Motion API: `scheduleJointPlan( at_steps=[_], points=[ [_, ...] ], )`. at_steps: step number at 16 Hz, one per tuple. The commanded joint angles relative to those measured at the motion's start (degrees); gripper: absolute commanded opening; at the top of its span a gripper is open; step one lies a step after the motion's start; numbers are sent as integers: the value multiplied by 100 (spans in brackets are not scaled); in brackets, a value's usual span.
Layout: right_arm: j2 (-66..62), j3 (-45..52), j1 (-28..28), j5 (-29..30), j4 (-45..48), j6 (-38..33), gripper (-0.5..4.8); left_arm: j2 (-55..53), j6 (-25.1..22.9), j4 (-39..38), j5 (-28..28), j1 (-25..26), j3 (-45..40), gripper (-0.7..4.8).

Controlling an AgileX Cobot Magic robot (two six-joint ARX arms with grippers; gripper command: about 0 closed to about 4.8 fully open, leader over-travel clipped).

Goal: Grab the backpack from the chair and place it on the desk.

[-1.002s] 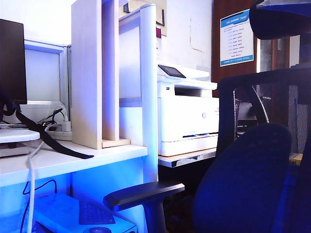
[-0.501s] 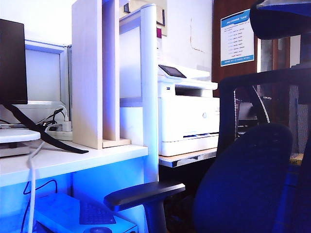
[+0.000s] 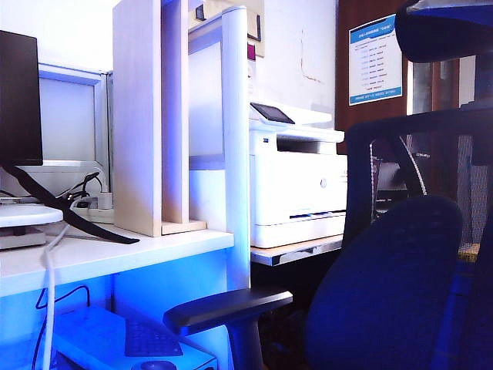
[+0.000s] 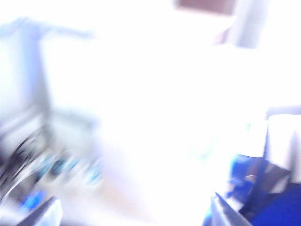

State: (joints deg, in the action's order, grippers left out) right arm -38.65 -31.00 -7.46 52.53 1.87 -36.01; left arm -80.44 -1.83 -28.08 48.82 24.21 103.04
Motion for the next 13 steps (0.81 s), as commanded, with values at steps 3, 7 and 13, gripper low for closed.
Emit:
scheduleJointPlan(
  at_steps=[3, 7, 13],
  points=[
    [28, -46, 256, -157, 1143, 44, 359, 1405, 15, -485, -710, -920, 26, 406],
    [157, -57, 761, -293, 1180, 435, 304, 2492, -579, -1506, -1777, -1609, -111, 398],
    [1078, -221, 809, -1725, -1598, 2977, 305, 5689, -520, -1447, -2594, -1952, -3307, 357]
  ],
)
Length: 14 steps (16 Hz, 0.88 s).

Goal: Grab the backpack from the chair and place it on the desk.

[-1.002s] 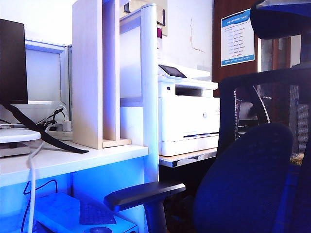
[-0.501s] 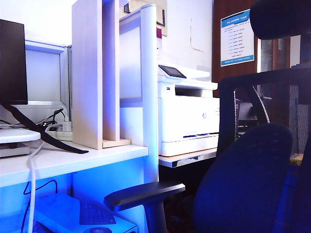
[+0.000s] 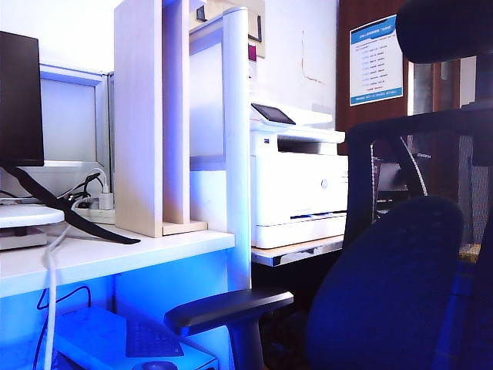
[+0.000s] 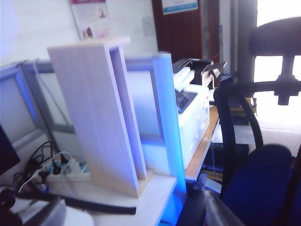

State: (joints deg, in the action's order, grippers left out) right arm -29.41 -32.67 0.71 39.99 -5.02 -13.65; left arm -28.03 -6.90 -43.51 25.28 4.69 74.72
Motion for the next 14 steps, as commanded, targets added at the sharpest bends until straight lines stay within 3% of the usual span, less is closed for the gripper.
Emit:
scheduleJointPlan(
  at_steps=[1, 4, 6, 7, 8, 9, 10, 12, 13, 14],
  points=[
    [249, -55, -11, -800, -1316, 946, 305, 675, -11, 90, -243, 0, -748, 337],
    [752, -55, -127, -2253, -2420, 1506, 304, 1510, 162, 61, -396, 0, -1685, 329],
    [1126, -55, -195, -2857, -2669, 1679, 304, 2135, 273, 4, -634, 0, -2317, 325],
    [1408, -52, -181, -2839, -2669, 1668, 264, 2601, 332, -107, -675, 0, -2741, 303],
    [1670, -22, -184, -2802, -2669, 1668, 177, 2787, 310, -306, -866, 2, -3077, 285],
    [1810, 61, -181, -2712, -2653, 1666, 139, 2765, 271, -693, -879, 9, -3171, 284],
    [2039, 170, -181, -2636, -2754, 1659, 138, 2745, 273, -708, -846, 9, -3329, 284],
    [2671, 791, -164, -2590, -2656, 1419, -12, 2778, 284, -330, -1038, 9, -3689, 268],
    [2951, 1058, -166, -2597, -2135, 1298, -6, 2778, 323, 138, -1134, 9, -3923, 259],
    [2924, 1261, -164, -2640, -1532, 1027, -6, 2778, 535, 597, -1123, 9, -4225, 211]
  ],
)
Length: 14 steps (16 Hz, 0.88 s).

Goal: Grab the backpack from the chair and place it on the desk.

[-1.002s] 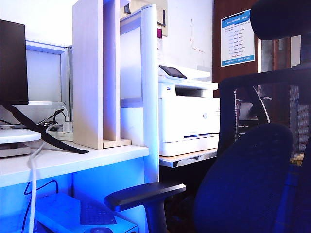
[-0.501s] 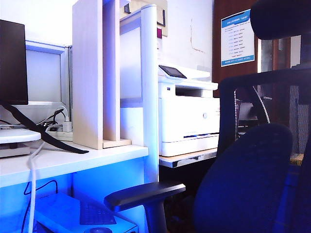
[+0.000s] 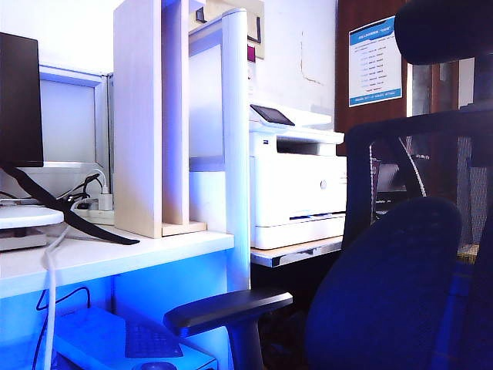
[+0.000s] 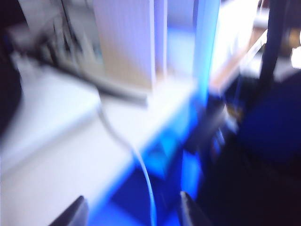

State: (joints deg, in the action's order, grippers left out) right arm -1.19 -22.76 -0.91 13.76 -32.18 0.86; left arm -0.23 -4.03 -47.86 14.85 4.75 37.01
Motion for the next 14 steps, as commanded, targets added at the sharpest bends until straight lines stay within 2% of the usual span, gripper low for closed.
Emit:
scheduleJointPlan(
  at_steps=[1, 2, 3, 4, 5, 9, 14],
  points=[
    [72, 444, -4, -111, 1582, -555, -6, -2, 391, 1237, -66, 2, -647, 208],
    [74, 682, -4, -317, 1954, -573, -6, 0, 560, 1648, -68, 2, -1014, 177],
    [76, 944, -4, -476, 2181, -573, -6, -2, 664, 1912, -133, 2, -1220, 110],
    [76, 1115, -4, -487, 2251, -535, -6, -7, 918, 2100, -284, 2, -1340, 16],
    [76, 1344, -4, -487, 2341, -535, -6, 0, 1178, 2345, -374, 2, -1512, -6],
    [92, 2004, -13, -483, 2345, -509, -6, 0, 1200, 2732, -260, -2, -2441, -6],
    [92, 2028, -13, -483, 2345, -212, -6, 2, 1025, 3064, -9, -4, -2986, -6]
  ],
)
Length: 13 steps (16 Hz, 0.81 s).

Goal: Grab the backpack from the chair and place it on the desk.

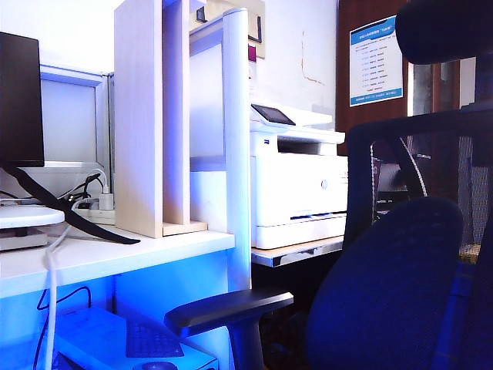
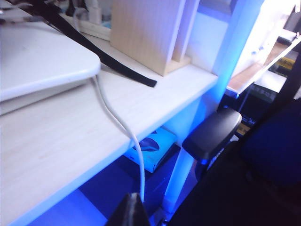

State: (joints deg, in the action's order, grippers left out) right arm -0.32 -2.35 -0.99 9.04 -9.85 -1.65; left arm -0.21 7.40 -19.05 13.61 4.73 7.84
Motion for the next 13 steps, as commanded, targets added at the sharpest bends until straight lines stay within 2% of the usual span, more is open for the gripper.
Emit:
scheduleJointPlan(
  at_steps=[1, 3, 8, 11, 13],
  points=[
    [4, -9, -4, -13, 109, 39, -6, 0, -240, 205, 170, -2, -96, -6],
    [4, -2, -4, -15, 42, 44, -6, 0, -671, 205, 179, -2, -149, -6],
    [2, 0, -9, -13, -407, 46, -6, 0, -914, 791, 4, -4, -656, -6],
    [-9, 13, -9, -13, -540, 37, -6, -24, -789, 951, -232, -4, -739, -5],
    [-9, 13, -9, -17, -535, 37, -6, -22, -319, 951, -229, -4, -737, -5]
  ],
)
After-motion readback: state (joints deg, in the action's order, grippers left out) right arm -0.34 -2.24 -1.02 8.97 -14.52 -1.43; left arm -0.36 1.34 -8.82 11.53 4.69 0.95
